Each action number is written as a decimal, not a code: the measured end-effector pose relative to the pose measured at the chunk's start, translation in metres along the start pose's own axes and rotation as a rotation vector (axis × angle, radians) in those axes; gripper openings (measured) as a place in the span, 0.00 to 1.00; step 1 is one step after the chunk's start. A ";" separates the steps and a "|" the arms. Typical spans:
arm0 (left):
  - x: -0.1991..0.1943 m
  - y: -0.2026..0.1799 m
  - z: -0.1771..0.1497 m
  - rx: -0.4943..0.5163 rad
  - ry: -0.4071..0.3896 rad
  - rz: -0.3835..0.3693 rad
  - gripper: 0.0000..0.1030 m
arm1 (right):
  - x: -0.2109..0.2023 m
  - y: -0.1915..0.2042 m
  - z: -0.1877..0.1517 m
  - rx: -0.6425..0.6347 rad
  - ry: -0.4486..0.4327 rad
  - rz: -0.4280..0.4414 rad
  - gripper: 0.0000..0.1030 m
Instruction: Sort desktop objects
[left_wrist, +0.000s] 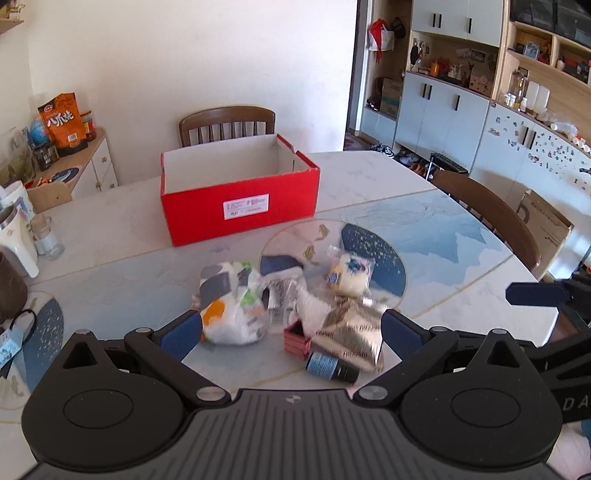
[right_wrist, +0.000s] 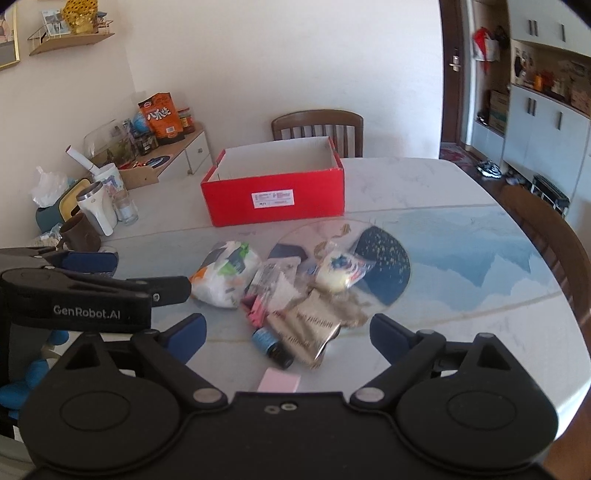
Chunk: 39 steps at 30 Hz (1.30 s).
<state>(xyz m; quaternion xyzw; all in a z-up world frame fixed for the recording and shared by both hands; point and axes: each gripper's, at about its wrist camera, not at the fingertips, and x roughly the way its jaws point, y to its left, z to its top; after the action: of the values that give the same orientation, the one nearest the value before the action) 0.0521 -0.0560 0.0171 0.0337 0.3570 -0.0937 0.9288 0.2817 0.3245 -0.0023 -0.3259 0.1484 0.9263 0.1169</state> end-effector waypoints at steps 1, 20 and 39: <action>0.003 -0.002 0.003 0.000 -0.004 -0.002 1.00 | 0.004 -0.005 0.004 -0.008 0.000 0.006 0.92; 0.085 0.019 0.030 -0.066 0.043 0.125 1.00 | 0.111 -0.083 0.061 -0.087 0.084 0.091 0.87; 0.184 0.043 0.031 0.469 0.165 -0.410 1.00 | 0.218 -0.097 0.065 0.250 0.186 -0.133 0.82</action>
<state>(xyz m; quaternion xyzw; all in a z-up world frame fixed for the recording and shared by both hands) 0.2146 -0.0454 -0.0835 0.1816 0.3992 -0.3553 0.8255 0.1093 0.4633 -0.1128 -0.4024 0.2508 0.8567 0.2030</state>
